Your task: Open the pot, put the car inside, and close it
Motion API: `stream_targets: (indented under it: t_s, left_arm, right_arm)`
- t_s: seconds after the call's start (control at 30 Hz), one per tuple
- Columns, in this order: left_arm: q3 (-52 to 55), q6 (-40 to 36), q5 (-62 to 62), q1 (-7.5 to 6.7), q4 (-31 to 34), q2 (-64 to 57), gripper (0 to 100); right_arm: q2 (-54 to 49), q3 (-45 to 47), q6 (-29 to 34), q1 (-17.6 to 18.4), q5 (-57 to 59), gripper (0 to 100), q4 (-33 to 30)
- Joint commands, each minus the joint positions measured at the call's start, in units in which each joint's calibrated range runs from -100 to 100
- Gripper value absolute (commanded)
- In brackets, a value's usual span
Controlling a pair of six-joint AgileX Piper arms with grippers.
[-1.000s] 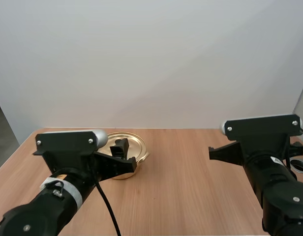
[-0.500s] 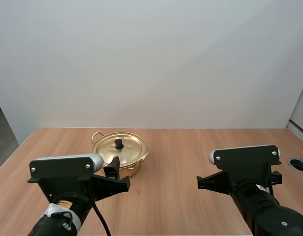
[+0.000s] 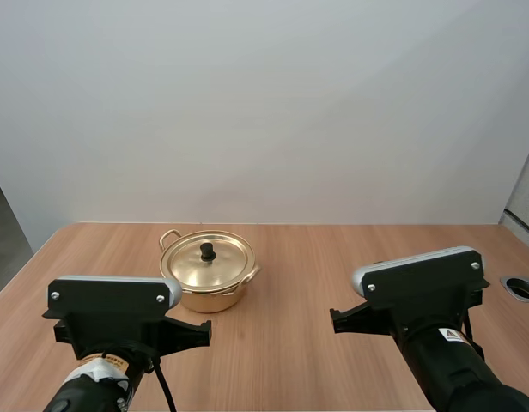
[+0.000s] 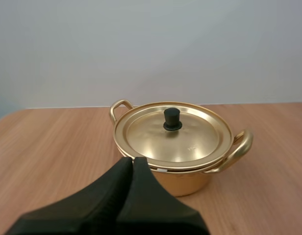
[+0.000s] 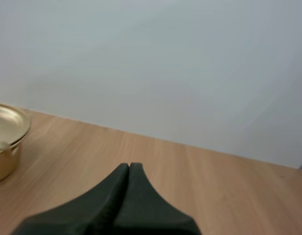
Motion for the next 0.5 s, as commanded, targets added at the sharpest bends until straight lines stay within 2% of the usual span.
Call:
stream_targets:
  t_s: [0.0, 0.03, 0.1, 0.13, 0.17, 0.23, 0.27, 0.3, 0.33, 0.47]
  left_arm:
    - [0.0, 0.0, 0.0, -0.02, 6.9, 0.0, 0]
    - [0.0, 0.0, 0.0, -0.02, 6.9, 0.0, 0]
    - [0.0, 0.0, 0.0, -0.02, 6.9, 0.0, 0]
    - [0.0, 0.0, 0.0, -0.02, 6.9, 0.0, 0]
    - [0.0, 0.0, 0.0, -0.02, 6.9, 0.0, 0]
    - [0.0, 0.0, 0.0, -0.02, 6.9, 0.0, 0]
    - [0.0, 0.0, 0.0, -0.02, 6.9, 0.0, 0]
    - [0.0, 0.0, 0.0, -0.02, 6.9, 0.0, 0]
    - [0.0, 0.0, 0.0, -0.02, 6.9, 0.0, 0]
    - [0.0, 0.0, 0.0, -0.02, 6.9, 0.0, 0]
  right_arm:
    - [-3.9, 0.0, 8.1, 0.0, -1.2, 0, -8.3]
    - [-3.9, 0.0, 9.3, 0.0, -1.2, 0, -8.8]
    - [-3.9, 0.0, 14.9, 0.0, 0.7, 0, -14.1]
    - [-3.9, 0.0, 21.8, 0.0, 2.0, 0, -19.7]
    - [-3.9, 0.0, 28.9, 0.0, 3.9, 0, -28.5]
    - [-3.9, 0.0, 51.2, 0.1, 8.8, 0, -49.7]
    - [-3.9, 0.0, 60.8, 0.1, 11.0, 0, -56.9]
    - [-3.9, 0.0, 67.4, 0.1, 14.0, 0, -63.1]
    - [-3.9, 0.0, 70.1, 0.1, 17.5, 0, -65.5]
    - [-3.9, 0.0, 68.0, 0.1, 18.1, 0, -63.4]
